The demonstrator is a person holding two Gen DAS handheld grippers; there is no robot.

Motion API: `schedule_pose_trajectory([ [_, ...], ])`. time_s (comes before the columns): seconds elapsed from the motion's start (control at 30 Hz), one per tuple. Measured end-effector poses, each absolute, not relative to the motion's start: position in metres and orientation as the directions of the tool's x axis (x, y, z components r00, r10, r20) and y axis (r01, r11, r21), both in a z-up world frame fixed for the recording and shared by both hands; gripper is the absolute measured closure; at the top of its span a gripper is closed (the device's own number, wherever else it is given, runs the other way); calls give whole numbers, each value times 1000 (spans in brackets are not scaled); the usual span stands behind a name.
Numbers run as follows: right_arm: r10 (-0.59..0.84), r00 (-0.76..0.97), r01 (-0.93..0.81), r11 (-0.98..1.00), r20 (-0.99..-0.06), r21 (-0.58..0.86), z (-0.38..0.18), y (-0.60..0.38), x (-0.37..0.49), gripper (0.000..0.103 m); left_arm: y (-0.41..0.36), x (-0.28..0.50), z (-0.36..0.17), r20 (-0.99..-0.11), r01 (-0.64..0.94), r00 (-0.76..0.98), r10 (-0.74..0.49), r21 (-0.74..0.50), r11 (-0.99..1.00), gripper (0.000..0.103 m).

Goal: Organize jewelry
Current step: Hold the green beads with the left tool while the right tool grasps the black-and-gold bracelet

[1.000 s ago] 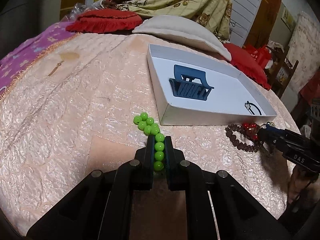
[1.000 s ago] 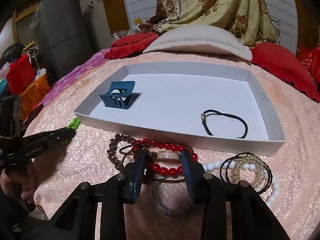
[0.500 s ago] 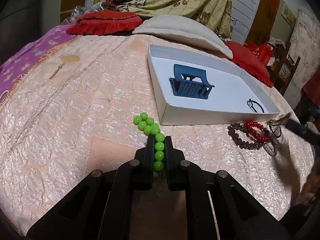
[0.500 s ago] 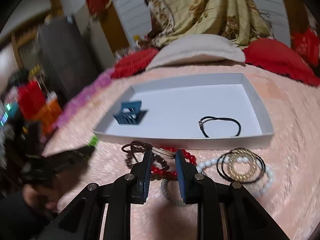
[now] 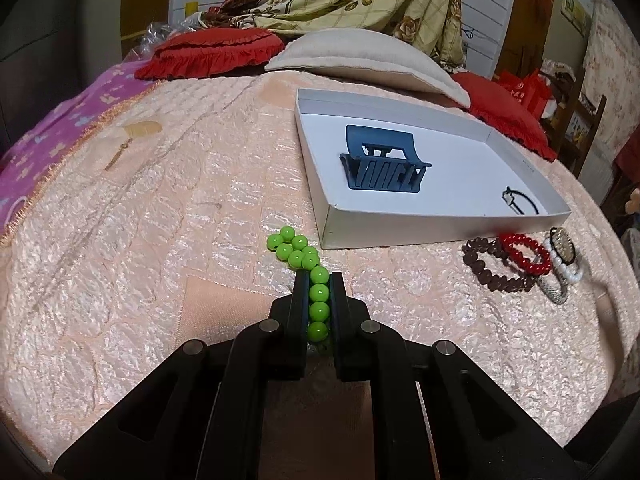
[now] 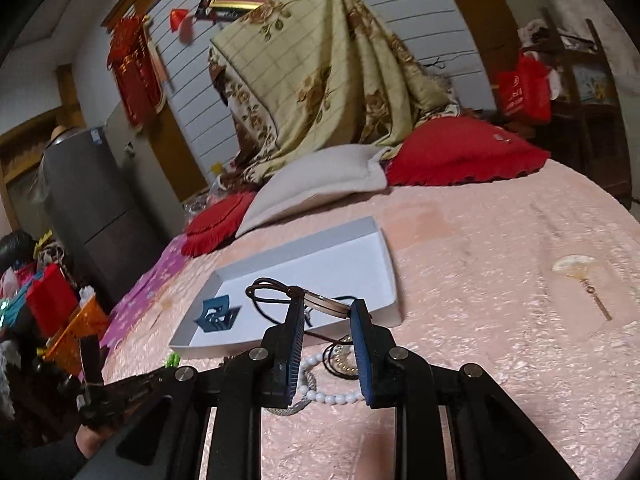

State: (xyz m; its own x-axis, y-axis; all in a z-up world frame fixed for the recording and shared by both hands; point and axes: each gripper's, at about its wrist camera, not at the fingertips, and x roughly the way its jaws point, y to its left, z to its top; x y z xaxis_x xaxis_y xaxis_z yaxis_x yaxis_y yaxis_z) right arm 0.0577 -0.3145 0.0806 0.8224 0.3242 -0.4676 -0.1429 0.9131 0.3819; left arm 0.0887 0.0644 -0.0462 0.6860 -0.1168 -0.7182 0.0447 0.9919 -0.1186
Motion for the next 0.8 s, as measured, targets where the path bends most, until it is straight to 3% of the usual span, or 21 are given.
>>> schedule_pose_trajectory([
  [0.13, 332, 807, -145, 913, -488, 381, 79, -309, 62, 81, 61, 83, -36, -730, 27, 676, -95, -105, 994, 95],
  [0.4, 291, 795, -119, 935, -532, 335, 68, -302, 68, 81, 33, 62, 20, -667, 101, 733, -136, -91, 991, 95],
  [0.67, 233, 771, -50, 950, -593, 309, 53, -305, 75, 81, 15, 52, 20, -690, 110, 714, -117, -54, 992, 95],
  [0.8, 170, 754, -38, 976, -634, 215, 49, -296, 80, 81, 7, 45, 21, -684, 78, 727, -54, 4, 997, 95],
])
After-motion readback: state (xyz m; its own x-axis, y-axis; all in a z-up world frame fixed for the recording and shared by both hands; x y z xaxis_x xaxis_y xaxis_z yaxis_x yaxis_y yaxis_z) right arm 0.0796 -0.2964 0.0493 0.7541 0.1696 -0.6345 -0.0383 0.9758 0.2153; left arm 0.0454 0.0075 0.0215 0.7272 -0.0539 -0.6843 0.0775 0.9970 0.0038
